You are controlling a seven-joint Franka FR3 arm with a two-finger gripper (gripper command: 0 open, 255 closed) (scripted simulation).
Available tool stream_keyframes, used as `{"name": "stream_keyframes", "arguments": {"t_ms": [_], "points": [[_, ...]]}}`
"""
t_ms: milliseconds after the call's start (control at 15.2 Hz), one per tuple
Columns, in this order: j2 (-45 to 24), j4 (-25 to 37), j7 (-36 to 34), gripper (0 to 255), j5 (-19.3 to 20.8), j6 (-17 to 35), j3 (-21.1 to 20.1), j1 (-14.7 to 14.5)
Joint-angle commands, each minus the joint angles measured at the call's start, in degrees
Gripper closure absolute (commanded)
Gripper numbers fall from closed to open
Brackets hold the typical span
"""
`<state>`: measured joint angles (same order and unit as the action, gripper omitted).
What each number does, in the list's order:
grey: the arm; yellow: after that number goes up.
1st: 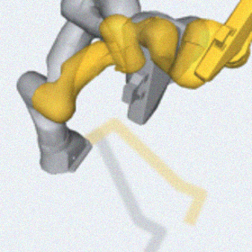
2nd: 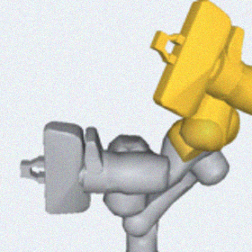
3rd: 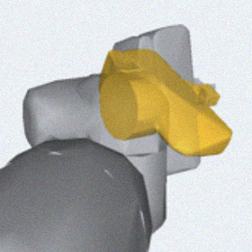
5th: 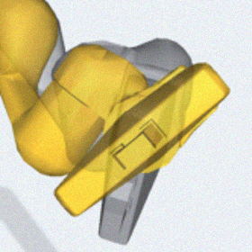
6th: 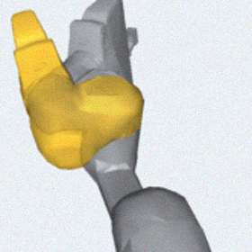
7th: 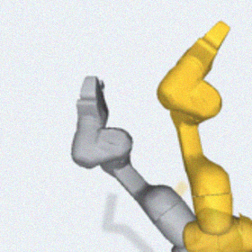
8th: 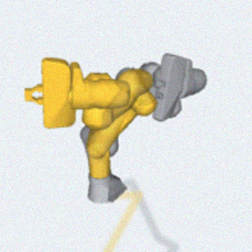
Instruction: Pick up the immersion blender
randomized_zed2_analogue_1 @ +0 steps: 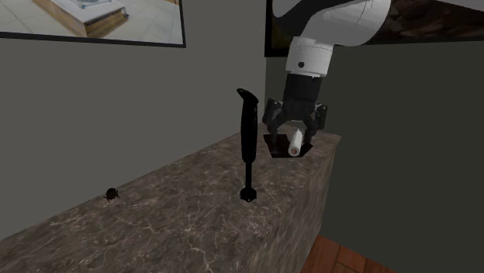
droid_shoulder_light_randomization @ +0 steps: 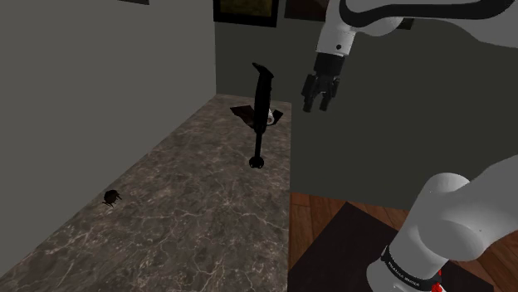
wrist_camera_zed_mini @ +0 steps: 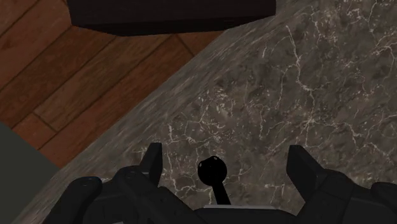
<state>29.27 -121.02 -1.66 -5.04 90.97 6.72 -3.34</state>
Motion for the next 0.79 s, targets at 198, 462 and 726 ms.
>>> {"name": "stream_keyframes", "arguments": {"t_ms": [198, 462, 726], "points": [[-9.95, 12.91, 4.94, 0, -1.44, -1.22, 1.01, -2.0], [-17.87, 24.43, 8.99, 0, -3.0, -3.55, 1.8, -3.04], [-26.52, 38.02, 12.75, 0, -5.09, -7.3, 2.38, -3.54]]}}
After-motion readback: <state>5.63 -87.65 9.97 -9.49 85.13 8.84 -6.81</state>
